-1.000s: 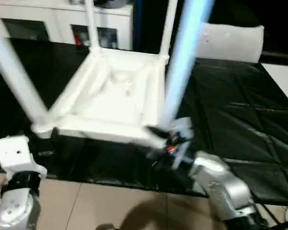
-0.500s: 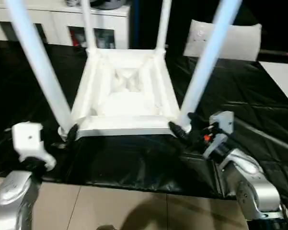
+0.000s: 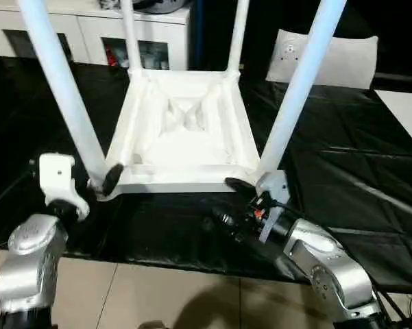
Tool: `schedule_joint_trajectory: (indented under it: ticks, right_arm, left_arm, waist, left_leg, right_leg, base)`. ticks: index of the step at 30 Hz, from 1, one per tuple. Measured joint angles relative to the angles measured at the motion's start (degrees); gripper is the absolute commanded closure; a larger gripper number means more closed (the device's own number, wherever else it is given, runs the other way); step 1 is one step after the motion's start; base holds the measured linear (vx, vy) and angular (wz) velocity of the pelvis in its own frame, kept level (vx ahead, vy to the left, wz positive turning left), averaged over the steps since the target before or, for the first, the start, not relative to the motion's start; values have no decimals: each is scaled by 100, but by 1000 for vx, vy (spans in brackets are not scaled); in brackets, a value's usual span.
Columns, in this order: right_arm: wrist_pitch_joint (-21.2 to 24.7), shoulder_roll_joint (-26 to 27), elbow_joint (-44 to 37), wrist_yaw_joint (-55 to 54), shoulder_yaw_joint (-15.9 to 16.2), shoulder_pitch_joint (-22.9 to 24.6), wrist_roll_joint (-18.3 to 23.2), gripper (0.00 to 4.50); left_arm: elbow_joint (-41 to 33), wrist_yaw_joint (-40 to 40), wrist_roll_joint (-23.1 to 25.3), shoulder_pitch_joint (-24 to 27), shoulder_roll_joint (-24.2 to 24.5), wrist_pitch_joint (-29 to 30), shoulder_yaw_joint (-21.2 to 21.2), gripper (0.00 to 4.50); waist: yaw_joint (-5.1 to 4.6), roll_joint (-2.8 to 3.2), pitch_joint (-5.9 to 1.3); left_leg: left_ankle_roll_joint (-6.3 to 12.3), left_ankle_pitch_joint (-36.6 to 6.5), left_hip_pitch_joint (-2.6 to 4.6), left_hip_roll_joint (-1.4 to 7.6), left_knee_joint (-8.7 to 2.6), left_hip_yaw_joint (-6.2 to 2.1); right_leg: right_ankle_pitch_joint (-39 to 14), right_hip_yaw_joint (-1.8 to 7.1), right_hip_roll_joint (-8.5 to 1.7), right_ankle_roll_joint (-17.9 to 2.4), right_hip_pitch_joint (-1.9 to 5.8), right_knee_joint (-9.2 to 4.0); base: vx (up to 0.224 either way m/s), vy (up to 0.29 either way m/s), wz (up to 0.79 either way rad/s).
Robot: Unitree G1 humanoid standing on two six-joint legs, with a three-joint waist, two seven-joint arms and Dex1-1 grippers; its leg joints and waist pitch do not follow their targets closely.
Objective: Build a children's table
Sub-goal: Flip table
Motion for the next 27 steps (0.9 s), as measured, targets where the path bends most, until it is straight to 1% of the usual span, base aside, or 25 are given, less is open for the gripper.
schedule_joint_trajectory:
  ticks: [3, 6, 9, 12, 16, 22, 25, 27]
  right_arm:
    - [0, -48, 98, 127, 87, -104, -7, 0]
    - [-23, -61, 130, 251, 205, -105, -39, 0]
    - [-53, -90, 222, 438, 286, -214, -75, 0]
    - [-68, -100, 233, 491, 298, -326, -82, 0]
    - [-68, -80, 331, 508, 379, -326, -82, 0]
    - [-17, -85, 373, 607, 384, -330, -68, 0]
    - [-211, -36, 420, 537, 366, -330, -116, 0]
    - [-227, 5, 429, 483, 362, -355, -117, 0]
  left_arm:
    - [123, -41, 1, -84, 0, -112, -43, 20]
    - [311, -54, 5, -87, 2, -218, -52, 20]
    - [455, -51, 5, -88, 3, -261, -49, 20]
    - [484, -49, 4, -88, 3, -274, -51, 20]
    - [497, -50, 2, -88, 3, -322, -50, 20]
    - [692, -78, -1, -111, 16, -430, -50, 20]
    - [736, -120, -2, -188, 44, -448, -50, 20]
    - [790, -152, -2, -268, 74, -468, -50, 20]
  waist:
    - [0, 1, 0]
    - [1, 1, 1]
    - [0, 1, 0]
    - [3, -3, -1]
    - [36, -3, -1]
    - [41, -2, -1]
    - [51, -3, -1]
    - [53, -2, -1]
  left_leg:
    - [0, 0, -8, 0, -1, 0]
    - [0, -1, -16, 1, -1, 0]
    - [0, 0, -16, 1, 0, 0]
    - [0, 0, -12, 1, 0, 0]
    - [0, 0, -15, 2, 0, 0]
    - [0, 0, -16, 2, 0, 0]
    - [0, 0, -15, 2, 0, 0]
    - [-1, 1, -14, 2, 0, 1]
  right_leg:
    - [-3, 0, 0, -1, -1, 0]
    - [-5, -2, 0, -2, -8, 0]
    - [-4, -2, 0, -4, -7, 1]
    - [-3, -2, 0, -5, -5, 2]
    - [-3, -2, 0, -4, -6, 1]
    - [-3, -2, 0, -4, -8, 1]
    - [-3, -2, 0, -4, -7, 2]
    - [-3, -2, 0, -5, -7, 3]
  base:
    - [0, 0, 0]
    - [0, 0, 0]
    - [0, 0, 0]
    - [0, 0, 0]
    - [0, 0, 0]
    - [0, 0, 0]
    - [0, 0, 0]
    - [0, 0, 0]
